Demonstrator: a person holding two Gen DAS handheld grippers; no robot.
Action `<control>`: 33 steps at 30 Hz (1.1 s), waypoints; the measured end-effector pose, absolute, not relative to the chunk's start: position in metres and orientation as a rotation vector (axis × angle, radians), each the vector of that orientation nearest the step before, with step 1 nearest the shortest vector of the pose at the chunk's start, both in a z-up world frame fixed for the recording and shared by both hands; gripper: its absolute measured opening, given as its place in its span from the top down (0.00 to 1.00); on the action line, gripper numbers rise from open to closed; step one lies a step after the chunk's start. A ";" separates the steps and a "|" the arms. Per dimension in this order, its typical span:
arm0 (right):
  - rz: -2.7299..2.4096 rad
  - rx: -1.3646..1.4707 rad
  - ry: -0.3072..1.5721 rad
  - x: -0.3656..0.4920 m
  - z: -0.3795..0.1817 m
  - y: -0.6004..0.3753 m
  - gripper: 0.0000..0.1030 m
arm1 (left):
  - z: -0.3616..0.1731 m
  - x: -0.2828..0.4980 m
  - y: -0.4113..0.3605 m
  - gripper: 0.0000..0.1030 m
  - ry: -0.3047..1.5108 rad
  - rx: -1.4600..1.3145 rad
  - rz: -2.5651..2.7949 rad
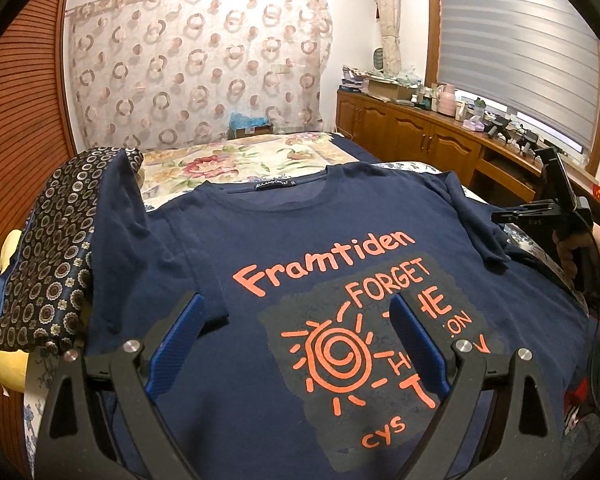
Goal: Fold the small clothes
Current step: 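Grasp the shirt's side edge below that sleeve with the right tool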
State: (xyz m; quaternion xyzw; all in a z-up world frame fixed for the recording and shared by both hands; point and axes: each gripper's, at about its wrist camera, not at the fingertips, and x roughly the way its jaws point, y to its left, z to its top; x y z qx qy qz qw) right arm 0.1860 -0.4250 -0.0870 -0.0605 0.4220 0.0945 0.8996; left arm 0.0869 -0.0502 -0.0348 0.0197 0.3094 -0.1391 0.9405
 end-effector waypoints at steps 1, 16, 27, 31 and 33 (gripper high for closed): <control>0.217 -0.126 0.879 0.186 -0.086 -0.423 0.85 | -0.035 0.087 -0.050 0.09 0.631 0.040 -0.283; 0.474 -0.189 0.717 0.187 -0.017 -0.316 0.97 | -0.030 0.083 -0.033 0.09 0.613 0.000 -0.254; 0.539 -0.222 0.739 0.213 -0.012 -0.243 0.72 | -0.031 0.080 -0.023 0.09 0.615 -0.020 -0.240; 0.503 -0.236 0.749 0.201 -0.014 -0.259 0.72 | -0.030 0.080 -0.019 0.09 0.612 -0.030 -0.236; 0.484 -0.257 0.758 0.191 -0.018 -0.269 0.72 | -0.030 0.080 -0.018 0.09 0.611 -0.032 -0.237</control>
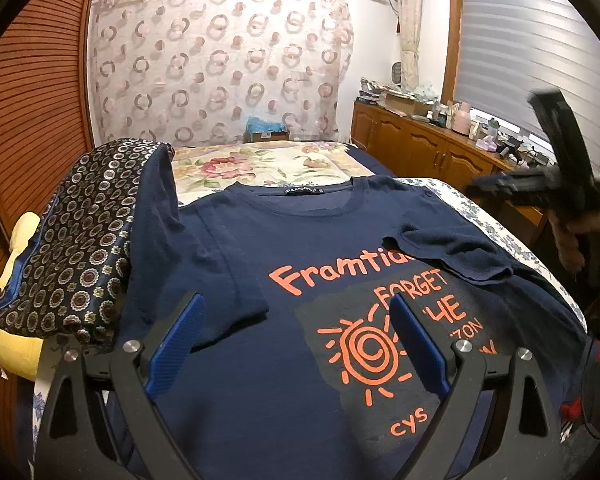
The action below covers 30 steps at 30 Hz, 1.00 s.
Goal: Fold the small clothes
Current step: 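Grasp the shirt's side edge below that sleeve with the right tool, then fold the side edge over toward the print and release the right tool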
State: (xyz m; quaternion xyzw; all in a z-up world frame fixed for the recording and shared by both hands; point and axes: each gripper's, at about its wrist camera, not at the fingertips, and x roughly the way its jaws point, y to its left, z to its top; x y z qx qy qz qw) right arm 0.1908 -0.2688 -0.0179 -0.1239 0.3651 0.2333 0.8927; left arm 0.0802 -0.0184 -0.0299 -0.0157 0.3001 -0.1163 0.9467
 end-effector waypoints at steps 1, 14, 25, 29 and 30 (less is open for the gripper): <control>0.470 -0.269 0.764 0.183 -0.022 -0.275 0.72 | -0.030 0.080 -0.018 0.09 0.612 -0.032 -0.237; 0.517 -0.285 0.857 0.129 -0.071 -0.281 0.71 | -0.029 0.082 -0.021 0.09 0.619 -0.029 -0.243; 0.472 -0.418 0.888 0.128 -0.092 -0.267 0.71 | -0.033 0.082 -0.020 0.09 0.618 -0.035 -0.241; 0.483 -0.445 0.885 0.129 -0.095 -0.270 0.87 | -0.035 0.082 -0.019 0.09 0.617 -0.036 -0.239; 0.490 -0.448 0.883 0.129 -0.095 -0.270 0.94 | -0.035 0.082 -0.019 0.09 0.617 -0.035 -0.238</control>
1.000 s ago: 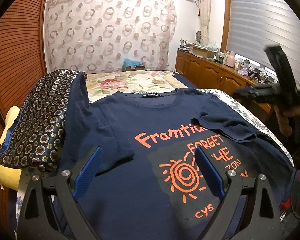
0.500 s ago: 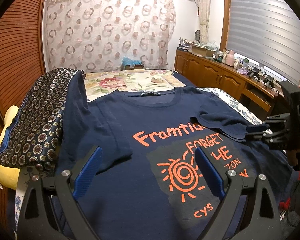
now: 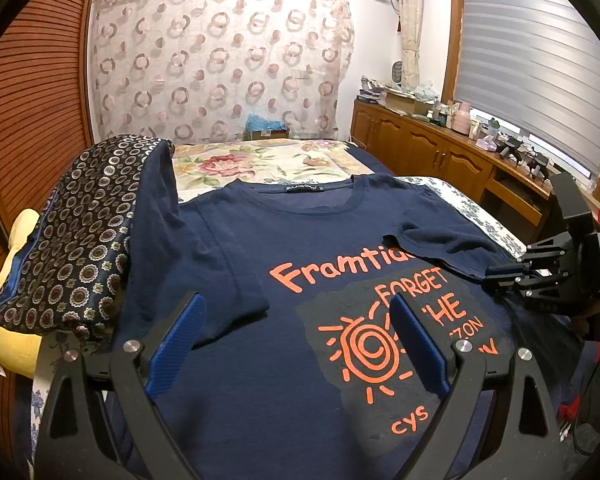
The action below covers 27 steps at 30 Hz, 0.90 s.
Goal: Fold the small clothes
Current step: 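Fold the side edge over toward the print and release the right tool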
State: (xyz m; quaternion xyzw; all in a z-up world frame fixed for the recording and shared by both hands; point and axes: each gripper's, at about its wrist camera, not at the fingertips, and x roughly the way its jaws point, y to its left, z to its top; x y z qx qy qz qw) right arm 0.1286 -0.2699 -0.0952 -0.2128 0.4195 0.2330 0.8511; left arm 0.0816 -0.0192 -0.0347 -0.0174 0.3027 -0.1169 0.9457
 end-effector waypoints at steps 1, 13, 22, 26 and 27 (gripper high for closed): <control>0.502 -0.447 0.882 0.128 -0.094 -0.270 0.96 | -0.035 0.082 -0.019 0.09 0.617 -0.035 -0.237; 0.632 -0.357 0.829 0.122 -0.068 -0.251 0.98 | -0.023 0.091 -0.005 0.09 0.608 -0.029 -0.228; 0.620 -0.374 0.841 0.190 -0.076 -0.221 0.69 | 0.004 0.125 0.022 0.09 0.599 0.007 -0.184; 0.636 -0.399 0.880 0.217 -0.089 -0.202 0.69 | 0.009 0.140 0.037 0.09 0.603 0.014 -0.161; 0.640 -0.409 0.887 0.222 -0.092 -0.197 0.69 | 0.010 0.144 0.041 0.09 0.608 0.017 -0.155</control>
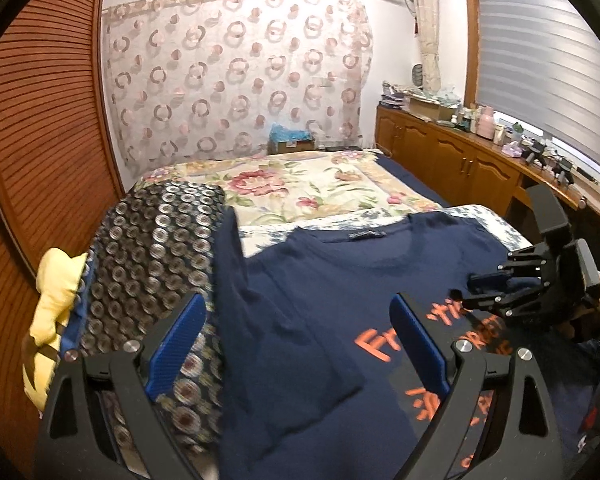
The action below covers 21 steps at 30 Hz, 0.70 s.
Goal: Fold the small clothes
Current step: 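Fold the side edge over toward the print and release the right tool, then grasp the shirt edge beside the pillow with the left tool while the right tool grasps the other edge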
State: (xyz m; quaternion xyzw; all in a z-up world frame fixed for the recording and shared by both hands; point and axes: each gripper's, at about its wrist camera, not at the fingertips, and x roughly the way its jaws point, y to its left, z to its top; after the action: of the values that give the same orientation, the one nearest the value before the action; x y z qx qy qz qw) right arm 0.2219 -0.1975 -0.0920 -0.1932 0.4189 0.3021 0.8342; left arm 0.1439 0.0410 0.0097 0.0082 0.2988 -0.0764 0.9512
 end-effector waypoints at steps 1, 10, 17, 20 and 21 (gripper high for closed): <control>0.636 -0.427 0.893 0.227 -0.095 -0.193 0.69 | 0.010 0.149 0.045 0.09 0.613 0.020 -0.150; 0.668 -0.366 0.831 0.253 -0.084 -0.183 1.00 | 0.008 0.191 0.070 0.14 0.668 0.006 -0.137; 0.649 -0.276 0.791 0.270 -0.057 -0.195 0.78 | 0.003 0.231 0.075 0.46 0.733 0.032 -0.141; 0.605 -0.278 0.767 0.278 -0.049 -0.210 0.69 | 0.001 0.240 0.076 0.52 0.748 0.042 -0.141; 0.592 -0.275 0.769 0.281 -0.047 -0.217 0.65 | -0.001 0.244 0.076 0.52 0.754 0.042 -0.139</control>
State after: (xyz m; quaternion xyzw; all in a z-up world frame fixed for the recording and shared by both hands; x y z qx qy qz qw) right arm 0.2812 -0.2168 -0.0470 -0.1317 0.3685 0.2836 0.8755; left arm 0.2442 0.0763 -0.0006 0.0205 0.3677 -0.0676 0.9272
